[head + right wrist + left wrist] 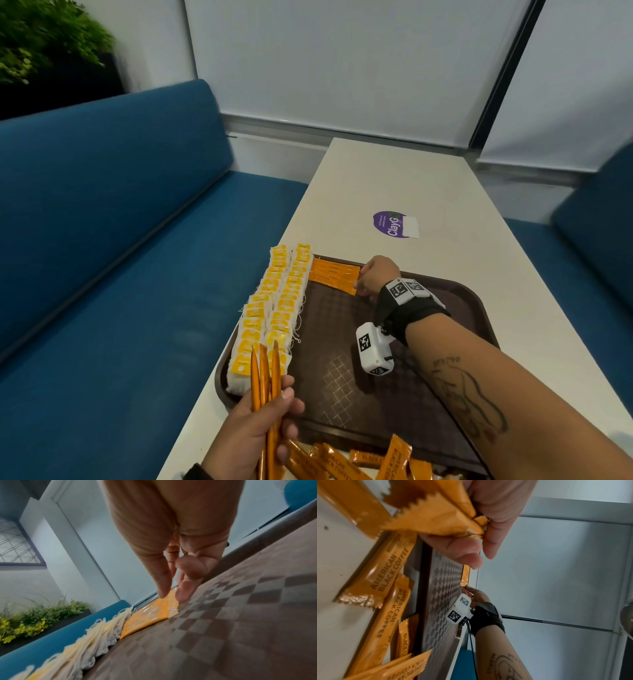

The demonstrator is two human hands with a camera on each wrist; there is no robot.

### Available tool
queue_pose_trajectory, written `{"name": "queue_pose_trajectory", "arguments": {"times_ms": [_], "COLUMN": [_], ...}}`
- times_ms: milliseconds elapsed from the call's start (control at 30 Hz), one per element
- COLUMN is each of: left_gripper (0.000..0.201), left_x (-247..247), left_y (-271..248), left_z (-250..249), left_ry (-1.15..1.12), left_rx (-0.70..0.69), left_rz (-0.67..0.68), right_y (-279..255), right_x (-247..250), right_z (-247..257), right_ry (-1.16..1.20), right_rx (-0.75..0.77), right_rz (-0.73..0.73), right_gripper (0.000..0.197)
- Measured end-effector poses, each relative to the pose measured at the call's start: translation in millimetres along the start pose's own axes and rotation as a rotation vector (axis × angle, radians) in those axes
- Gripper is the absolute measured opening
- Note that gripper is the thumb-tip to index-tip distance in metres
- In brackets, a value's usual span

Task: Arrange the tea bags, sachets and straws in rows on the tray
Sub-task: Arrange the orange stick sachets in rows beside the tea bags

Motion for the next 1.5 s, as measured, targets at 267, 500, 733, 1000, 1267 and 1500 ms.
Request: {"name": "queue_pose_trajectory", "arguments": {"times_ms": [267,500,733,1000,1267,1500], "left_gripper": [0.02,0.02,0.02,0.023,0.023,0.043], "left_x": [-10.6,4.7,9.9,4.0,-2.4,-13.8], "left_y": [-6.8,-9.5,-5.5,1.0,-3.1,-14.4], "left_z": [0.3,4.5,4.1,5.0,2.0,-5.0], "left_ry": [0.003,0.021,0.013,0.03,0.0,-0.065], "left_rx": [-0.004,0.011,0.003,0.006,0.006,-0.005], "left_rz": [0.041,0.016,0.012,0.029,0.087,0.15], "right_y": [-15.2,-14.0,-5.2,1.4,-2.4,-64.9], "right_x": [-0.4,-7.5,-14.0,-10.7,-5.3,7.1], "right_z": [8.4,20.1,23.3,22.3,14.8,37.3], "right_ry": [-0.296,-0.362,-0.377,-0.398,-0.388,-0.05], "right_rx": [0.114,0.048,0.02,0.032,0.044,0.226], "right_rz": [0.033,0.047,0.063,0.031,-0.002,0.119], "right_gripper": [0.025,0.033,0.037,0.033,0.037,0.016]}}
Point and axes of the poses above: each hand's wrist, its own y-axis towards the middle knuckle, its own x-axis out of the back of the hand, z = x × y, the point moved 6 cm from there along y, towards the middle knuckle, and after that the axes turned 10 degrees about y, right-handed, at the moved point
